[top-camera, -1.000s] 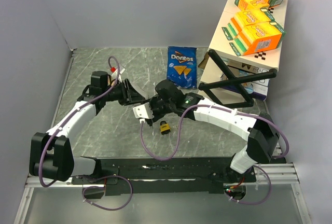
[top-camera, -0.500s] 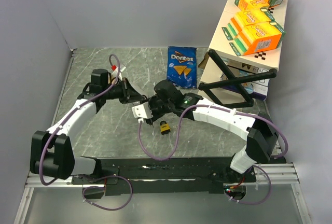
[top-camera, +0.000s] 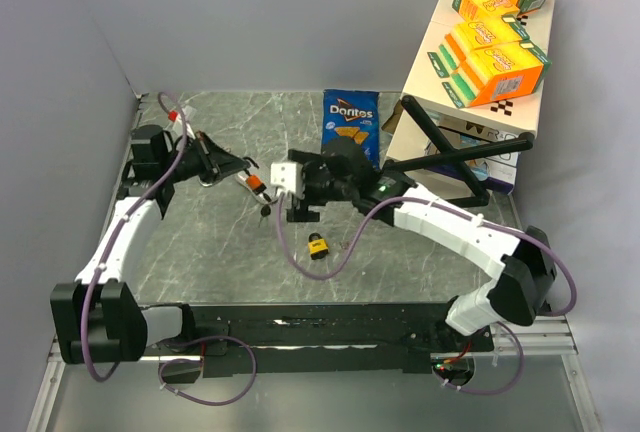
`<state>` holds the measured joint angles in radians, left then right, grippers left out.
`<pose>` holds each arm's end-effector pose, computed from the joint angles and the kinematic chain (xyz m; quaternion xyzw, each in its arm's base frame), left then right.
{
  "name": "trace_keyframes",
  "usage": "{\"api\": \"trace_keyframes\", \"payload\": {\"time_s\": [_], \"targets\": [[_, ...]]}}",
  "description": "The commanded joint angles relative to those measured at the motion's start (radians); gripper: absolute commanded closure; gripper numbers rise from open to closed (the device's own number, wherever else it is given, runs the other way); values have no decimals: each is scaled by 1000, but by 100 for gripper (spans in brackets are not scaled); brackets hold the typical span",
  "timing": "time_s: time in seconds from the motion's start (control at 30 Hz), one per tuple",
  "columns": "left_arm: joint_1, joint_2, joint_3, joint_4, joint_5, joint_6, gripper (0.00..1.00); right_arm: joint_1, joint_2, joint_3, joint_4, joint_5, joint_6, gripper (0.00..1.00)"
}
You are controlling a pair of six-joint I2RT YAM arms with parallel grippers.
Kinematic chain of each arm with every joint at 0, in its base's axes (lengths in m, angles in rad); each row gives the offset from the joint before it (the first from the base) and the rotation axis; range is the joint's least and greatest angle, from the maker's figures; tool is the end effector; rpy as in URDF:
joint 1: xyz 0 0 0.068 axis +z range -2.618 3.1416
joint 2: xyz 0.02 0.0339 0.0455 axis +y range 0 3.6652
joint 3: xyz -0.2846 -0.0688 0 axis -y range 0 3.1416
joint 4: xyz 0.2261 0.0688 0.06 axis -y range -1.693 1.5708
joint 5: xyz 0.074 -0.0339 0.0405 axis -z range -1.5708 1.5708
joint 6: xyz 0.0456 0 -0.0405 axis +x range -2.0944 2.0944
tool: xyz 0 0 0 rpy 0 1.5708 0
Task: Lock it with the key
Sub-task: Pick up the lock from the center of the board.
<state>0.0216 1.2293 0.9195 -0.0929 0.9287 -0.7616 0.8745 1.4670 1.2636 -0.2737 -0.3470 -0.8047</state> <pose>0.2523 -0.0311 0.3302 -0.0564 0.7837 -0.5266 0.3246 0.1984 0.2615 0.3560 -0.6862 0.4950 0.1652 0.5067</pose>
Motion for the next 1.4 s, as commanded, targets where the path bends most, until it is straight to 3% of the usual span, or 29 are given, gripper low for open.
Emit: {"api": "trace_keyframes", "payload": {"time_s": [0.0,0.17,0.5,0.67,0.9,1.0,1.1,1.37], "targets": [[11,-88,-19,226,64,-163,99,-52,-63,78,-9,-115,293,0],[12,-106,2,184,6,-189,99,-92,-5,186,-19,-159,453,0],[11,-116,-14,248,-33,-292,99,-101,125,310,-9,-247,476,0],[11,-105,-21,263,-34,-314,99,-51,200,384,-54,-170,431,1],[9,-97,-25,282,-47,-335,99,-12,266,424,-32,-89,424,11],[11,-99,-28,294,-45,-346,99,4,280,418,-18,-64,427,19],[11,-103,-39,312,-42,-361,99,11,295,428,-16,-26,443,37],[12,-123,-42,276,-45,-343,99,14,319,461,-32,34,444,91]]}}
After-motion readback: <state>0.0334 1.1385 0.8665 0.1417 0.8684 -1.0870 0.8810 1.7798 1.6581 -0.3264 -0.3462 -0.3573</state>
